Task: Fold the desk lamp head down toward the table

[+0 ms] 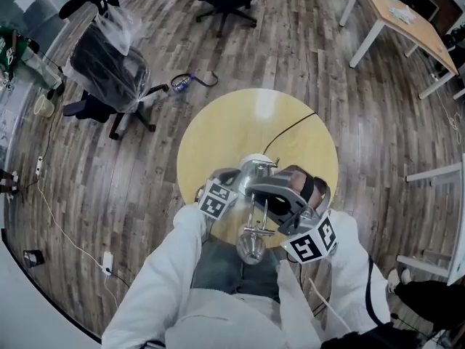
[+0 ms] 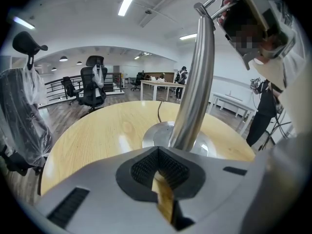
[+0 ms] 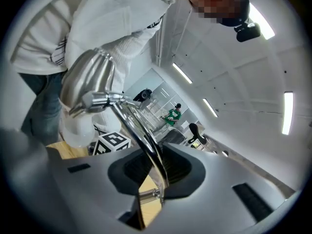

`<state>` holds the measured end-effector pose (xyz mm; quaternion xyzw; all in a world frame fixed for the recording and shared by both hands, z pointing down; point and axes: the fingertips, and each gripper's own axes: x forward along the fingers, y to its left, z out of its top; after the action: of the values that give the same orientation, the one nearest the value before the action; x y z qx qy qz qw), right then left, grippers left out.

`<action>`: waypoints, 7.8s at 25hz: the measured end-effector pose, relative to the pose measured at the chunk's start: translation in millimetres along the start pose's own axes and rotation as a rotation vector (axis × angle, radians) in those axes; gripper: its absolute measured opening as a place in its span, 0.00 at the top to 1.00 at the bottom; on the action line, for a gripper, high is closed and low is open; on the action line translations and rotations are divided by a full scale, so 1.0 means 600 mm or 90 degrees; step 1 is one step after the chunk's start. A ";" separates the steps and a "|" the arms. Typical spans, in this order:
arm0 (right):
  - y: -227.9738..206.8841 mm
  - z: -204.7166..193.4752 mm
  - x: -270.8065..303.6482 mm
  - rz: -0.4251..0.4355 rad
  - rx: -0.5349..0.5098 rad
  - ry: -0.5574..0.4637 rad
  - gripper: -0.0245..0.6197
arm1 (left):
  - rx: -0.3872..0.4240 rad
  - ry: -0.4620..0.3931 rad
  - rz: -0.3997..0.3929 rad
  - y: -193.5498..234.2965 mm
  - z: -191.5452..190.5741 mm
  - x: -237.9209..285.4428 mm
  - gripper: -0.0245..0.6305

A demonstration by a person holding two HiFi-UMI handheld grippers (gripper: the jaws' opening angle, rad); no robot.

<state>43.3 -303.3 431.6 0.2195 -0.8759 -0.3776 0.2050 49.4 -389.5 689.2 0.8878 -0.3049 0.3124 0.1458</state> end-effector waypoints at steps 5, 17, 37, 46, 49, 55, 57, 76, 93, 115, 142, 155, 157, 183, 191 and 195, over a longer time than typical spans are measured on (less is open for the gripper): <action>0.038 -0.010 0.001 0.016 -0.091 0.004 0.85 | -0.001 0.008 0.008 -0.001 -0.001 0.000 0.96; 0.062 -0.021 -0.007 0.005 -0.214 -0.098 0.85 | 0.005 0.013 0.019 -0.006 -0.002 0.008 0.96; 0.096 -0.050 0.003 -0.002 -0.484 -0.194 0.87 | 0.005 0.026 0.011 0.003 -0.004 0.010 0.96; 0.110 -0.066 0.011 -0.046 -0.568 -0.190 0.87 | 0.001 0.012 0.013 0.003 -0.004 0.009 0.96; 0.111 -0.068 0.011 -0.066 -0.592 -0.190 0.87 | 0.001 0.007 0.017 0.002 -0.005 0.010 0.96; 0.111 -0.069 0.016 -0.128 -0.667 -0.175 0.89 | -0.001 -0.012 0.021 0.003 -0.006 0.008 0.96; 0.112 -0.069 0.017 -0.140 -0.675 -0.168 0.89 | -0.001 -0.017 0.022 0.004 -0.006 0.007 0.96; 0.110 -0.071 0.018 -0.141 -0.611 -0.003 0.86 | -0.053 -0.023 0.035 0.004 -0.004 -0.004 0.96; 0.107 -0.092 -0.007 -0.243 -0.490 0.145 0.83 | -0.089 -0.049 0.014 0.005 -0.007 -0.007 0.96; 0.109 -0.100 0.002 -0.216 -0.485 0.133 0.81 | -0.073 -0.032 0.007 0.012 -0.005 -0.007 0.96; 0.044 -0.175 -0.169 -0.556 0.494 0.251 0.91 | -0.128 -0.316 0.226 -0.063 0.110 -0.306 0.96; 0.089 -0.131 -0.170 -0.556 0.560 0.274 0.94 | -0.130 -0.332 0.196 -0.121 0.105 -0.357 0.96; 0.104 -0.108 -0.176 -0.567 0.565 0.275 0.94 | -0.117 -0.330 0.189 -0.135 0.094 -0.374 0.96; 0.305 0.178 -0.298 -0.562 0.557 0.255 0.94 | -0.102 -0.318 0.205 -0.379 -0.052 -0.579 0.96; 0.299 0.180 -0.307 -0.560 0.546 0.252 0.94 | -0.105 -0.298 0.206 -0.385 -0.065 -0.580 0.96; 0.304 0.170 -0.312 -0.558 0.546 0.260 0.94 | -0.104 -0.294 0.204 -0.387 -0.067 -0.575 0.96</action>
<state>101.3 -31.5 468.4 0.6866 -0.7216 0.0069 0.0882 -36.1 -37.2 482.2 0.8612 -0.4905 0.0955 0.0922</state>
